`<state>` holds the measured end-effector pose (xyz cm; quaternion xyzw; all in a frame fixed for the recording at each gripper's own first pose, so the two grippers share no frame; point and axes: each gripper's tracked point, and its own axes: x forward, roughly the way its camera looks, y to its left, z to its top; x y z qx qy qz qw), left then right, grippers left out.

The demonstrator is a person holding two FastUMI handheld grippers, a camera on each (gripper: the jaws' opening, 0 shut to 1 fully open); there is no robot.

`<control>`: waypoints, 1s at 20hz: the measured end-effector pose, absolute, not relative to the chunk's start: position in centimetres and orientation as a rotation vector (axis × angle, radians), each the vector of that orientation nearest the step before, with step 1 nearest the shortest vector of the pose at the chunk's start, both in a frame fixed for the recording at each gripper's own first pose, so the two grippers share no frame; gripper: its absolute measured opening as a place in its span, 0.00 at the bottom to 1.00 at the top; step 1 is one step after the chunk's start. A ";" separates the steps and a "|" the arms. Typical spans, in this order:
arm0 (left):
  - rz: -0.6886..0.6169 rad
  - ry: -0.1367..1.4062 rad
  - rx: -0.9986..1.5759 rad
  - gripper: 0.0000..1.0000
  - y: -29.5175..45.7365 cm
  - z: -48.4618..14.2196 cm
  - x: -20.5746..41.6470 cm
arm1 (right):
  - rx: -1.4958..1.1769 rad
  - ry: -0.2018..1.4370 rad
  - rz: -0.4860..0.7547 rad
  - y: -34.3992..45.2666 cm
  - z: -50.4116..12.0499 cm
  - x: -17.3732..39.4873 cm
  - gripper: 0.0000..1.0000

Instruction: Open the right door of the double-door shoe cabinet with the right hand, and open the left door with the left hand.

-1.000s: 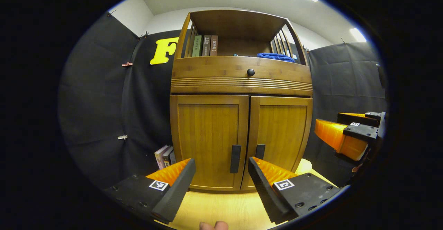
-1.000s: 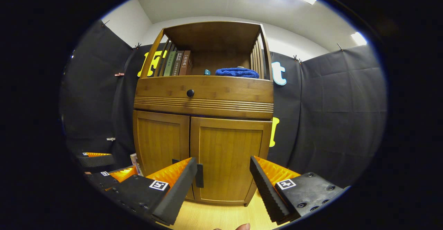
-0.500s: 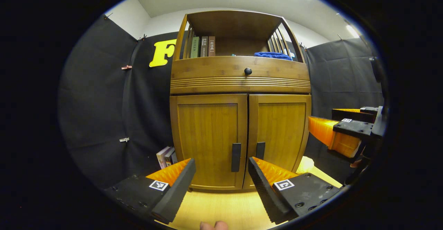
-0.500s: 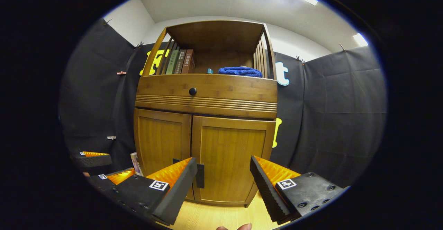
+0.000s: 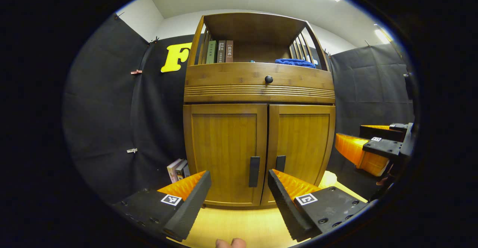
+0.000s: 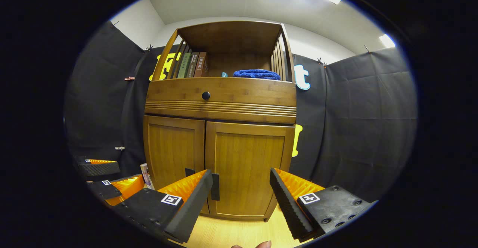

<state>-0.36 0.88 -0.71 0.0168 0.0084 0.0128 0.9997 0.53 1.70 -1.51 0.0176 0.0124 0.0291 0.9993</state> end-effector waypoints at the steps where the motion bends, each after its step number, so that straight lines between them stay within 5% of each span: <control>1: 0.029 0.010 0.038 0.95 1.2 -0.5 -0.3 | 0.042 0.024 0.060 2.0 -1.6 0.6 0.99; 20: 0.043 0.031 0.041 0.95 2.3 -1.4 0.3 | 0.068 0.201 0.088 10.3 -17.8 15.9 0.96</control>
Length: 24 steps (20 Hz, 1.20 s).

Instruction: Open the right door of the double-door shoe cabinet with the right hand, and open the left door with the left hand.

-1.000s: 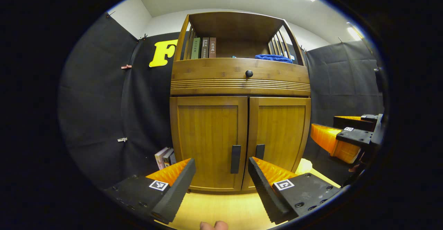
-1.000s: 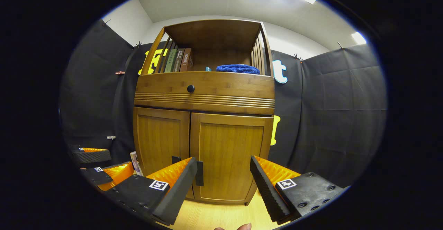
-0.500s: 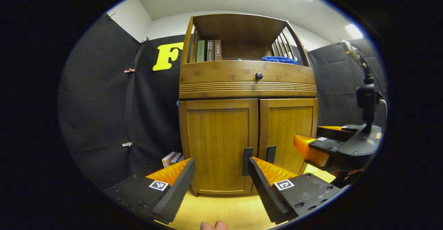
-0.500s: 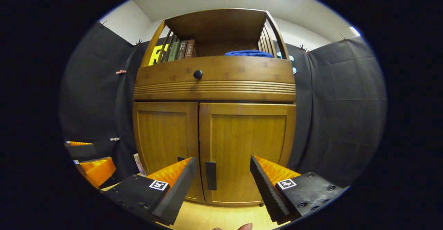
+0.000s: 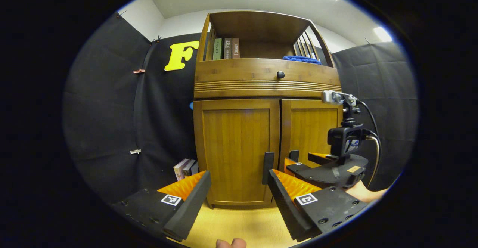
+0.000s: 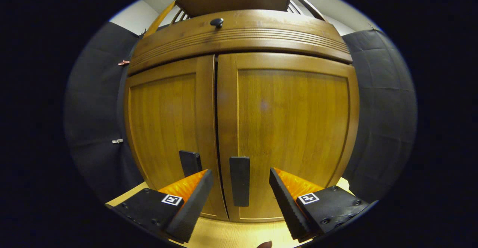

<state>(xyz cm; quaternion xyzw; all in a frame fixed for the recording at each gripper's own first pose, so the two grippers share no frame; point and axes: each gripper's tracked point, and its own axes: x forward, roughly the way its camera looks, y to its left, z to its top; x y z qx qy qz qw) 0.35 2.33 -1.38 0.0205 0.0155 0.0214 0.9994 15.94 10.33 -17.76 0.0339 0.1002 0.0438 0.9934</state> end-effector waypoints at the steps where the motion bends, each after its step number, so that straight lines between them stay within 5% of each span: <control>1: 0.045 0.034 0.040 0.95 2.5 -1.4 0.3 | 0.057 0.213 0.084 10.3 -18.5 16.5 0.92; 5: 0.058 0.047 0.025 0.95 2.5 -1.6 -0.2 | 0.082 0.256 0.060 10.7 -20.5 17.9 0.57; 8: 0.066 0.058 0.015 0.95 2.6 -1.8 -0.3 | 0.100 0.257 0.050 10.4 -19.8 17.9 0.53; 11: 0.070 0.068 -0.004 0.95 2.5 -1.9 -0.4 | 0.095 0.258 0.039 10.8 -20.5 18.3 0.32; 15: 0.070 0.062 -0.003 0.95 2.4 -1.7 -0.4 | 0.107 0.271 0.066 10.7 -20.5 17.0 0.23; 24: 0.047 0.053 -0.016 0.95 1.7 -1.7 -0.9 | 0.136 0.257 0.181 7.5 -19.1 8.7 0.23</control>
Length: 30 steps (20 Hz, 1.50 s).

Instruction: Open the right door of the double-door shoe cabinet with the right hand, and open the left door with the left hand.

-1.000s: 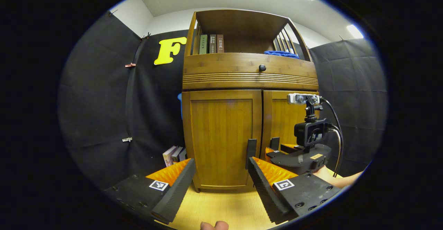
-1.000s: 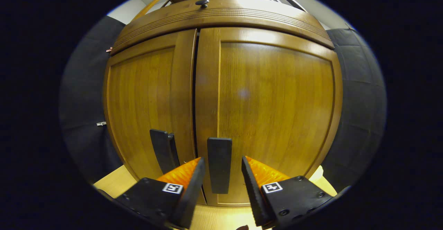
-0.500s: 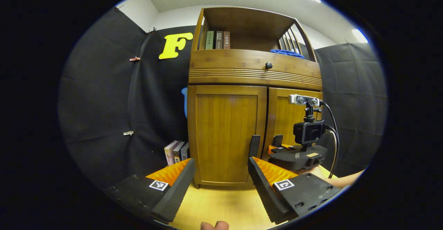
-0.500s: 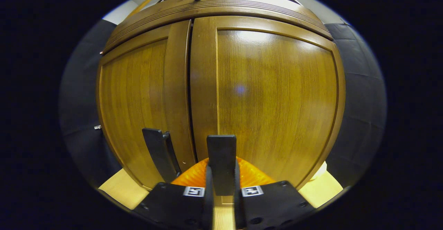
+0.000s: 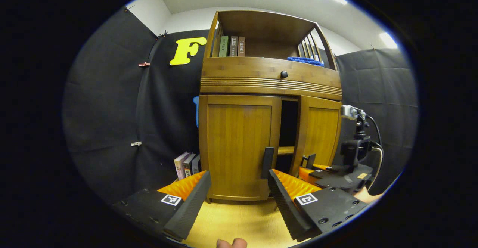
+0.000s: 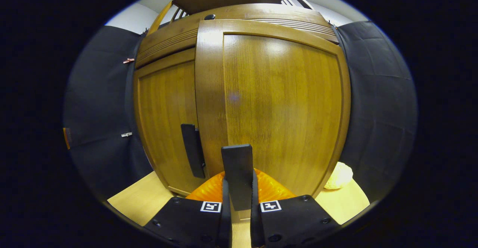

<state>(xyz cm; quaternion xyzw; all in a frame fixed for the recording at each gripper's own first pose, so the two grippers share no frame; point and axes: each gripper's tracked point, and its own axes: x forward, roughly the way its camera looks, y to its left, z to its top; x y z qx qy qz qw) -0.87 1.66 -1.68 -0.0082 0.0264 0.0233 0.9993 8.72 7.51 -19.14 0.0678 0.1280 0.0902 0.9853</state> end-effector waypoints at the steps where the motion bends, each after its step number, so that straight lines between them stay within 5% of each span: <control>1: 0.046 0.052 -0.018 0.95 1.6 -1.6 -0.9 | 0.138 0.256 0.188 6.9 -19.1 7.9 0.23; 11: 0.028 0.031 -0.012 0.96 -0.1 -1.7 -0.8 | 0.104 0.254 0.137 -1.8 -18.3 -0.2 0.22; 24: 0.068 0.034 -0.020 0.94 -2.5 -2.0 -0.1 | 0.040 0.260 0.139 -13.2 -17.6 -3.1 0.21; 27: 0.100 0.035 -0.018 0.96 -2.6 -2.0 0.2 | 0.066 0.258 0.156 -15.4 -17.1 -3.4 0.17; 28: 0.114 0.038 -0.011 0.94 -2.4 -2.1 0.2 | 0.082 0.255 0.161 -15.9 -17.0 -3.5 0.07; 30: 0.132 0.046 0.004 0.94 -2.2 -2.2 0.3 | 0.084 0.245 0.165 -17.2 -17.0 -3.7 0.16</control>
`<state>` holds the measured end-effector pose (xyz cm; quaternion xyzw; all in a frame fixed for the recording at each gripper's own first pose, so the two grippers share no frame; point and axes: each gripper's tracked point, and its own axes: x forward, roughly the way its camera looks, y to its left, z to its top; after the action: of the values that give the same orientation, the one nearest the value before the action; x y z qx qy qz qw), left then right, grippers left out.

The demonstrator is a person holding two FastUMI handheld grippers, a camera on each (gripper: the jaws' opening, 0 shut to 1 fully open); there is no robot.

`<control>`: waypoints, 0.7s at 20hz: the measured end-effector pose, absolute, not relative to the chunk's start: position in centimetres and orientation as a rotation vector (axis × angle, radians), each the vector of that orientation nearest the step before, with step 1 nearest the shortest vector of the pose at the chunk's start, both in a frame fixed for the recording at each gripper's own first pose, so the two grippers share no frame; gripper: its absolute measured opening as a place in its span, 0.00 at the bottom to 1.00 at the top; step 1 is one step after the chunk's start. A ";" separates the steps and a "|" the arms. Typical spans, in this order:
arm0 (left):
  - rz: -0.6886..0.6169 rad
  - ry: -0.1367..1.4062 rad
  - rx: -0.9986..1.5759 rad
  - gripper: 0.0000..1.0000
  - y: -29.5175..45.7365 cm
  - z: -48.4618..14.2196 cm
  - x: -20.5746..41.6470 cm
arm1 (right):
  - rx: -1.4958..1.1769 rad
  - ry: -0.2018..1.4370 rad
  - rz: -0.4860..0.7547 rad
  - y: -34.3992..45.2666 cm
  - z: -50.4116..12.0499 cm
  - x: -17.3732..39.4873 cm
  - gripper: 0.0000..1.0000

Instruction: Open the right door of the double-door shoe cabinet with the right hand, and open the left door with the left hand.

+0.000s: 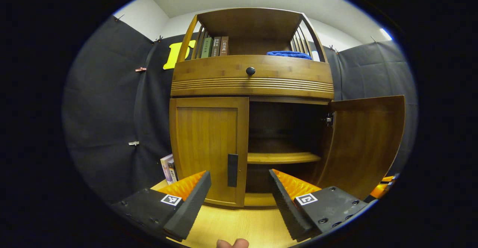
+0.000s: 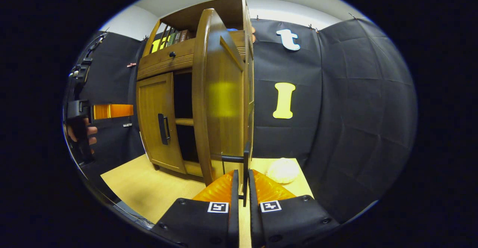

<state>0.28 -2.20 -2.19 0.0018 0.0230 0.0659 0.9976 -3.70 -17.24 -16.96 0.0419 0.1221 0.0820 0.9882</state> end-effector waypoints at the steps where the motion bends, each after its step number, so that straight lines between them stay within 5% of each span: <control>1: 0.138 0.048 0.013 0.94 -2.1 -2.2 0.2 | 0.075 0.237 0.160 -18.0 -16.9 -3.7 0.16; 8: 0.129 0.075 0.064 0.94 -1.9 -2.8 1.2 | 0.075 0.187 0.128 -19.8 -15.3 -4.4 0.20; 14: 0.135 0.093 0.070 0.95 -1.3 -3.5 2.4 | 0.093 0.178 0.020 -23.0 -14.4 -6.2 0.86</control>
<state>2.44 -1.26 -3.50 0.0349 0.0462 0.0673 0.9961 -6.19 -23.02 -14.43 0.0463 0.0887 0.0098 0.9949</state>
